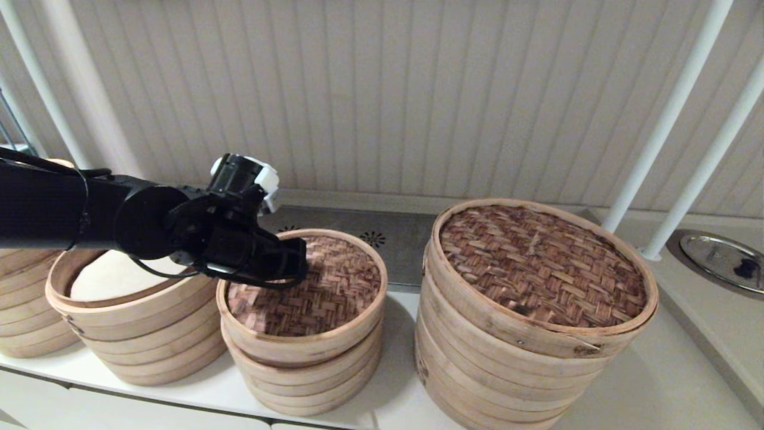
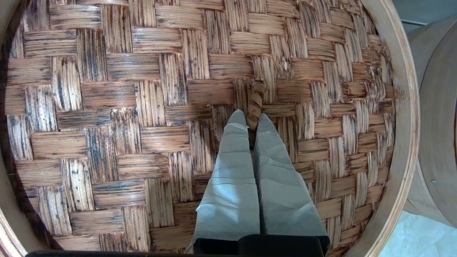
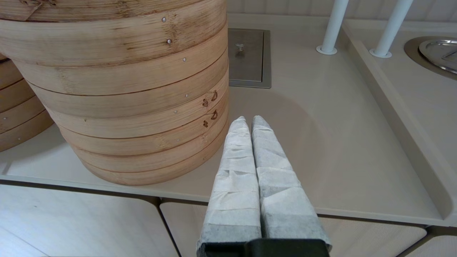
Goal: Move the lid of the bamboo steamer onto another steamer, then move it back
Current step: Put the steamer
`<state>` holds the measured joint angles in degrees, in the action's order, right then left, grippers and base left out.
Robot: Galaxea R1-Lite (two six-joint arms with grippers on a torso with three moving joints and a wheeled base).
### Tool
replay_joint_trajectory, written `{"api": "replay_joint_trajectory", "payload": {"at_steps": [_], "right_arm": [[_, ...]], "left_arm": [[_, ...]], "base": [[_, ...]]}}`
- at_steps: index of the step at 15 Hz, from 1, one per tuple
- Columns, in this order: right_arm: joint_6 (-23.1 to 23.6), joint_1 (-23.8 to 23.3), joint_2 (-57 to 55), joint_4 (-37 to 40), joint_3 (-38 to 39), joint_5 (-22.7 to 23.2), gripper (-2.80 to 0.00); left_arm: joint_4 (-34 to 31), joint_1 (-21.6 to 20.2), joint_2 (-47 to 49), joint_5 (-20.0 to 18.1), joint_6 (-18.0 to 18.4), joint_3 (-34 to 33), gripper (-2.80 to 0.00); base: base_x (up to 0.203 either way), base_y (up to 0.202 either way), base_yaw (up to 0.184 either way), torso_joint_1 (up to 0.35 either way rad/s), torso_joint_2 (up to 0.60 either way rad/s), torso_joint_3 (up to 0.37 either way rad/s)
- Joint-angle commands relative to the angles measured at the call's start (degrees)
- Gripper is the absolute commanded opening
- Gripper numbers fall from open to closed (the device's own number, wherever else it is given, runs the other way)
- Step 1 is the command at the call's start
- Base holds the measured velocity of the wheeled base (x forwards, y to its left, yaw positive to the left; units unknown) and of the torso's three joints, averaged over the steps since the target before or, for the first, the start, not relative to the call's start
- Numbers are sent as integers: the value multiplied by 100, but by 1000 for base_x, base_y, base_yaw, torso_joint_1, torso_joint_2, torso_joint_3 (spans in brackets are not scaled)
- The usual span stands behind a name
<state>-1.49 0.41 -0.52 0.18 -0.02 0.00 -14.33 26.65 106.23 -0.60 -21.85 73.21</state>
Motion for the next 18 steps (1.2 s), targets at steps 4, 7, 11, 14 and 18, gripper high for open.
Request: {"api": "replay_joint_trajectory", "payload": {"at_steps": [4, 7, 11, 14, 18], "right_arm": [[-1, 2, 0, -4, 2, 0, -280], [-1, 2, 0, -1, 2, 0, -280], [-1, 2, 0, -1, 2, 0, -280], [-1, 2, 0, -1, 2, 0, -280], [-1, 2, 0, -1, 2, 0, -280]], "left_arm": [[26, -2, -149, -1, -22, -89, -280], [27, -2, -226, -10, -13, -141, -280], [115, -2, -125, -1, -13, -141, -280], [123, -2, -50, -1, -13, -141, -280], [132, -2, -32, -1, -13, -167, -280]], "base": [[0, 0, 0, 0, 0, 0], [0, 0, 0, 0, 0, 0], [0, 0, 0, 0, 0, 0], [0, 0, 0, 0, 0, 0], [0, 0, 0, 0, 0, 0]]}}
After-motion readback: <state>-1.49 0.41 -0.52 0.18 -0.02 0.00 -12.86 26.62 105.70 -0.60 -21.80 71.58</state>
